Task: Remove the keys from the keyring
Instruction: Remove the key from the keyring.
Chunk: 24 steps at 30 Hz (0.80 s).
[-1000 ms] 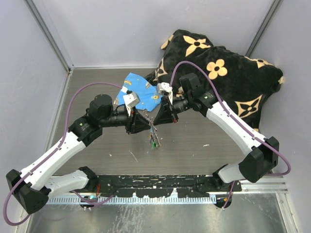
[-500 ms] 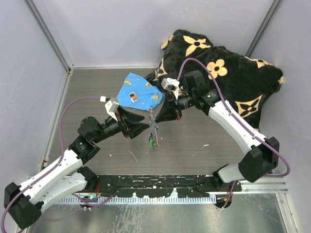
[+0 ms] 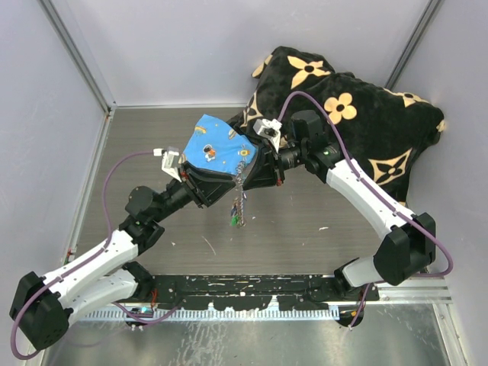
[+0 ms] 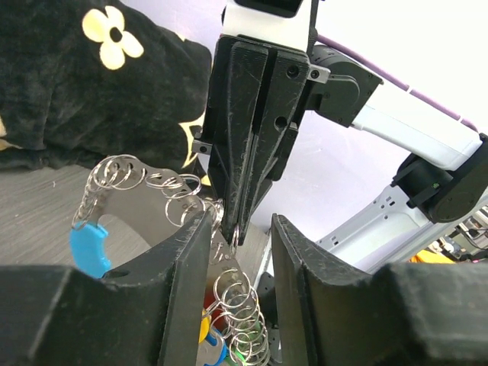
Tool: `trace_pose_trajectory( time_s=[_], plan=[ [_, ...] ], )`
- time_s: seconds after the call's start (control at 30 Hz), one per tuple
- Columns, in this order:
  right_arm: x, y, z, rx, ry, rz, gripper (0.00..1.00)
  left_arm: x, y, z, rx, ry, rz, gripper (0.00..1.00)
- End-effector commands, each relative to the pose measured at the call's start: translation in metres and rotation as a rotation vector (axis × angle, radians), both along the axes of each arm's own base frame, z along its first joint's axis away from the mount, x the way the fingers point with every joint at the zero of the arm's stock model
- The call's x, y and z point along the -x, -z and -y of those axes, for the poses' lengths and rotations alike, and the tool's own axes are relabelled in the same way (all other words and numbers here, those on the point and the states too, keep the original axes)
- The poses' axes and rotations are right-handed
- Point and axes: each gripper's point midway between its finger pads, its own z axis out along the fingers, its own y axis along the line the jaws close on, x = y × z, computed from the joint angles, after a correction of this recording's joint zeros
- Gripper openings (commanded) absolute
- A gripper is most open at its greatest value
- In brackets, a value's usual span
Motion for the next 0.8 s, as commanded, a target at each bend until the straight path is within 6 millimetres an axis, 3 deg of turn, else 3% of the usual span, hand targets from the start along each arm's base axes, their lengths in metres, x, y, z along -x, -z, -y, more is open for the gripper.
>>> trace_pose_trajectory(
  time_s=[0.0,0.27,0.77],
  plan=[
    [0.001,-0.016,0.001,-0.048,-0.024,0.030,0.01,0.004,-0.026,-0.005,0.065,-0.004,0.065,0.38],
    [-0.002,-0.016,0.002,-0.048,-0.011,0.030,0.01,0.012,-0.024,-0.015,0.005,-0.037,0.092,0.42],
    [-0.004,-0.016,0.004,-0.048,-0.001,0.023,0.01,0.016,-0.019,0.006,0.007,0.095,0.059,0.39]
  ],
)
